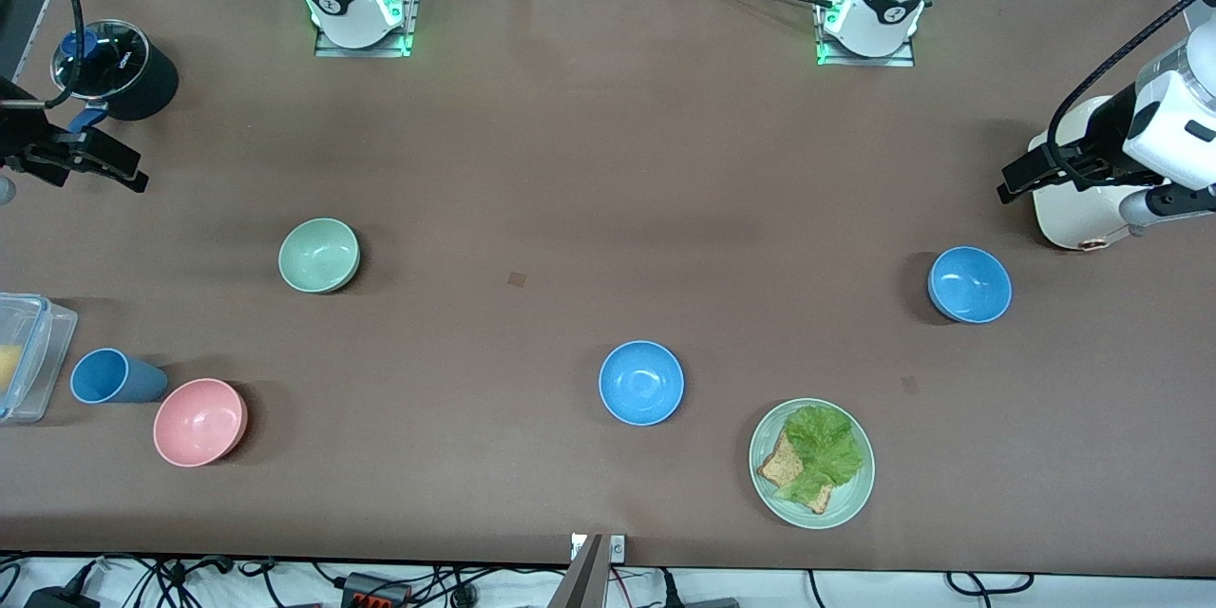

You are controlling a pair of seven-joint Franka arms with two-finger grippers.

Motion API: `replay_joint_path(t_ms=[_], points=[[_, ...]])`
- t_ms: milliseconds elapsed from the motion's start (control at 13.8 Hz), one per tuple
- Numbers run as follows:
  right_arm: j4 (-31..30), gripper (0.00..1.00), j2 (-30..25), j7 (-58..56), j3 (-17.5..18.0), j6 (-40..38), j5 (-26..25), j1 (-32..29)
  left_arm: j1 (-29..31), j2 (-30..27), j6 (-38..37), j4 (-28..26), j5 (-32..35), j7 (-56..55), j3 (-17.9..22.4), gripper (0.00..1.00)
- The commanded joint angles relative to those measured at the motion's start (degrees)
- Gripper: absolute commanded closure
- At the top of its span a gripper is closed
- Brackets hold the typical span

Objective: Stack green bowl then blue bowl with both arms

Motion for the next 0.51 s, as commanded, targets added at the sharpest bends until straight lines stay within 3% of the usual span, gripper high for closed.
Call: replay_joint_path(t_ms=[0,434], points=[[-0.2,0.0,-1.0,-2.0,-0.2,-0.8,-0.6,0.0,-0.2,0.5,-0.6,1.4,0.7,-0.2,-0.1,0.0],[-0.3,0.0,-1.0,-2.1,-0.2,-1.8,-0.6,0.0,-0.3,0.4,-0.8,1.6,0.7,-0.2,-0.2,0.0]])
